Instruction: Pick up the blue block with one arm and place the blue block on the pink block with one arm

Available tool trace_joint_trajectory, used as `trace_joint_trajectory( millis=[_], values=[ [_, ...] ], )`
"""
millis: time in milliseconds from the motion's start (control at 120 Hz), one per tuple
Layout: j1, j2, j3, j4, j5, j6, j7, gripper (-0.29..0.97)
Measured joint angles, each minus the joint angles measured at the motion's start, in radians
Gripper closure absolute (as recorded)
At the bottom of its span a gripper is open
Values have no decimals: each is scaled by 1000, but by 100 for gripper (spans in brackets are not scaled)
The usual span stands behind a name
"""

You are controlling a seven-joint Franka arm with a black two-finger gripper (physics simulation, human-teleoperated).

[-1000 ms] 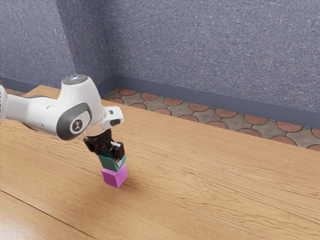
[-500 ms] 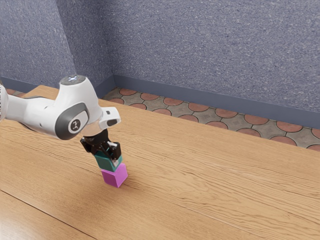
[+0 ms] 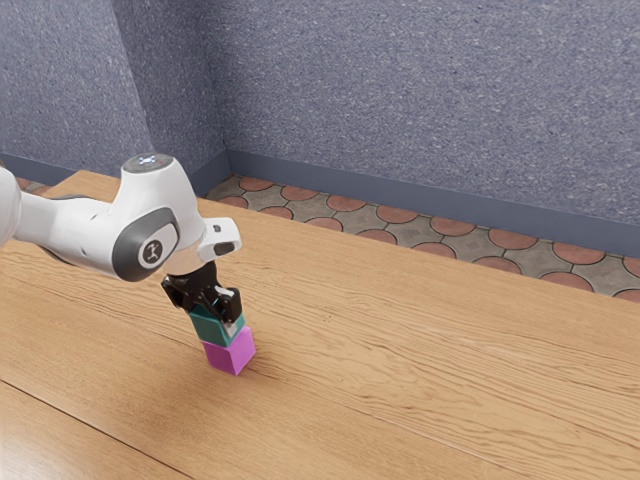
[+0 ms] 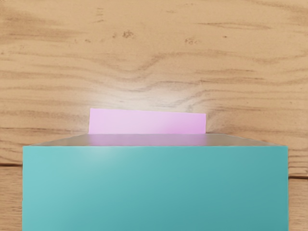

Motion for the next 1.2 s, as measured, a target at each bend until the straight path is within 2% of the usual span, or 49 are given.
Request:
trace_joint_trajectory(
  millis=[1117, 1200],
  values=[
    [10, 42, 14, 46, -3, 1, 123, 30],
    [5, 41, 14, 46, -19, 1, 126, 24]
  ],
)
